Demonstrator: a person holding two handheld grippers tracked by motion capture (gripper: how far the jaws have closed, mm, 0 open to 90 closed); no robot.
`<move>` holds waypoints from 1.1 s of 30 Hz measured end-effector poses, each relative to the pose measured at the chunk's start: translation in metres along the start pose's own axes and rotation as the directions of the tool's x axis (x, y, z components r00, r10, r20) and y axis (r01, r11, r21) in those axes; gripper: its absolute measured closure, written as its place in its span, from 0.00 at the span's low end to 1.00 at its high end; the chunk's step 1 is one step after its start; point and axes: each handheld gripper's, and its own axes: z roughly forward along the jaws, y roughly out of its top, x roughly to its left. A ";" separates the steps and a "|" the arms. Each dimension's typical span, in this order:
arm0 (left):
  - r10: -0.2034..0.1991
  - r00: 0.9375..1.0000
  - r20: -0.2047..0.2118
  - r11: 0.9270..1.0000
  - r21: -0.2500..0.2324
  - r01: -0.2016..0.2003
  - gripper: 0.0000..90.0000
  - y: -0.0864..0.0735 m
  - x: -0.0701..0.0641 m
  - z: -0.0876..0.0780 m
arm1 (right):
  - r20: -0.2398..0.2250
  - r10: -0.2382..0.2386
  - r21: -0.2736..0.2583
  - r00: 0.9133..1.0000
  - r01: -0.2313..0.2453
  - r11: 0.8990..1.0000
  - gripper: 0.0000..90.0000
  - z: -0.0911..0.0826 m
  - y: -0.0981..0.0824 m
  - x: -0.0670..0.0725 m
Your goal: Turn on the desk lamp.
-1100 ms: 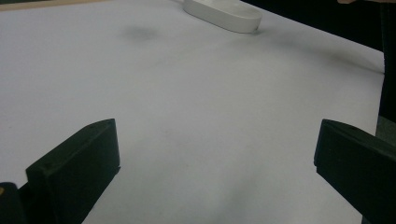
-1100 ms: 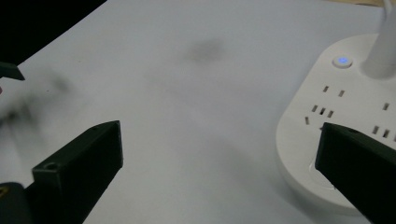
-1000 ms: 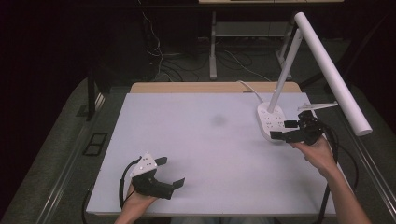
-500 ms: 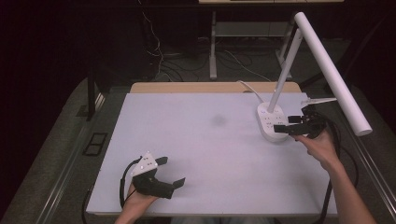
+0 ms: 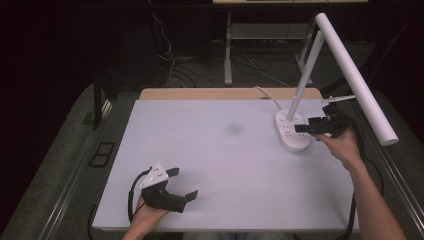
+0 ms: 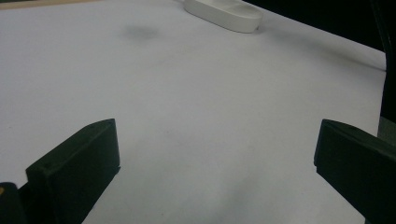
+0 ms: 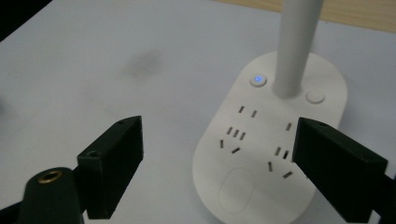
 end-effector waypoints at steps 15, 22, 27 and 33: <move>0.001 1.000 -0.001 1.000 0.002 -0.001 0.00 0.000 0.000 0.000 | 0.071 0.014 0.006 0.997 -0.015 1.000 0.59 0.009 0.009 -0.022; -0.001 1.000 -0.002 1.000 0.001 0.001 0.00 0.000 0.000 -0.001 | 0.120 0.024 -0.012 0.992 -0.023 1.000 0.83 0.015 0.011 -0.030; -0.005 1.000 -0.001 1.000 -0.003 0.005 0.00 -0.001 -0.001 -0.002 | 0.148 0.053 -0.008 0.988 -0.052 0.999 0.94 0.021 0.016 -0.038; -0.008 1.000 -0.003 1.000 -0.008 0.008 0.00 -0.001 -0.001 -0.003 | 0.173 0.087 -0.005 0.981 -0.087 0.996 0.99 0.030 0.021 -0.044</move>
